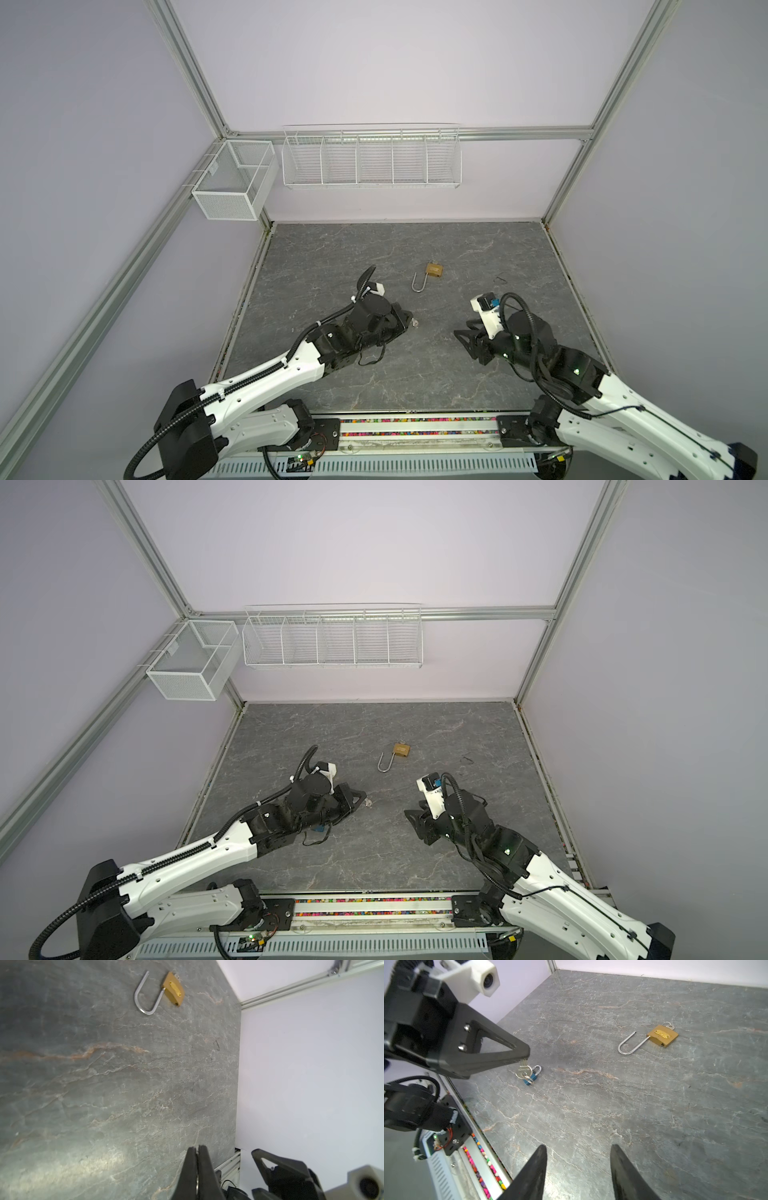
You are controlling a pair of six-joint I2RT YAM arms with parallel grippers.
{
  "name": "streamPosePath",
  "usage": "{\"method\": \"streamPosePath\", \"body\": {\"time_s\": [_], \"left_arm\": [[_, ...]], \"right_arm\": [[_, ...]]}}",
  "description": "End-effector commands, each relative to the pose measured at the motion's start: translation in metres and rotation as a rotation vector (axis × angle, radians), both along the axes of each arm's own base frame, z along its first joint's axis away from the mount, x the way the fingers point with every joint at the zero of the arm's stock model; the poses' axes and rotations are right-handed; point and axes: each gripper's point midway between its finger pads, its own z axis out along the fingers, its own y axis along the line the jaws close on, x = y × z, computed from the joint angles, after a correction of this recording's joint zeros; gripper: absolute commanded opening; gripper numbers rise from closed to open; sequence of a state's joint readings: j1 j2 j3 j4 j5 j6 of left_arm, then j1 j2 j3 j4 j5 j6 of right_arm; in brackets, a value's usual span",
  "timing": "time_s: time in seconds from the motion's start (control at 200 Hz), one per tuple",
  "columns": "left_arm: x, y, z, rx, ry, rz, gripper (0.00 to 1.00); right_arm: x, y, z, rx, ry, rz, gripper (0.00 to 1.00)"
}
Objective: Unlock with the key
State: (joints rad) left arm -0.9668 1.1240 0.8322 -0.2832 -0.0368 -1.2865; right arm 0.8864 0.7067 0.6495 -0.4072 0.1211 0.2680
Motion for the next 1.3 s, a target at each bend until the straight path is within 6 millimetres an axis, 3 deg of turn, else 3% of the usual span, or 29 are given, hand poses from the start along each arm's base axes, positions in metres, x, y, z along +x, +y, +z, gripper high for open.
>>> {"method": "streamPosePath", "body": {"time_s": [0.0,0.12,0.23,0.41,0.575,0.73,1.295], "left_arm": [[-0.009,0.018,-0.009,0.024,0.194,0.131,0.0],[-0.022,0.023,-0.018,0.007,0.342,0.18,0.0],[-0.042,0.016,-0.033,-0.021,0.519,0.18,0.0],[-0.053,0.007,-0.044,-0.1,0.633,0.204,0.0],[-0.054,0.011,-0.031,-0.127,0.635,0.228,0.0],[-0.06,0.01,-0.029,-0.147,0.679,0.239,0.0],[-0.058,0.003,-0.017,-0.186,0.653,0.194,0.0]], "right_arm": [[0.004,0.006,0.003,-0.128,-0.129,0.014,0.51],[-0.003,0.03,0.014,-0.174,-0.251,0.066,0.49],[-0.013,0.052,0.027,-0.123,-0.329,0.134,0.44],[-0.028,0.066,0.046,-0.043,-0.465,0.201,0.34],[-0.039,0.077,0.036,-0.051,-0.479,0.279,0.28],[-0.049,0.086,0.023,-0.077,-0.474,0.346,0.29],[-0.054,0.113,0.002,-0.192,-0.469,0.456,0.17]]}}
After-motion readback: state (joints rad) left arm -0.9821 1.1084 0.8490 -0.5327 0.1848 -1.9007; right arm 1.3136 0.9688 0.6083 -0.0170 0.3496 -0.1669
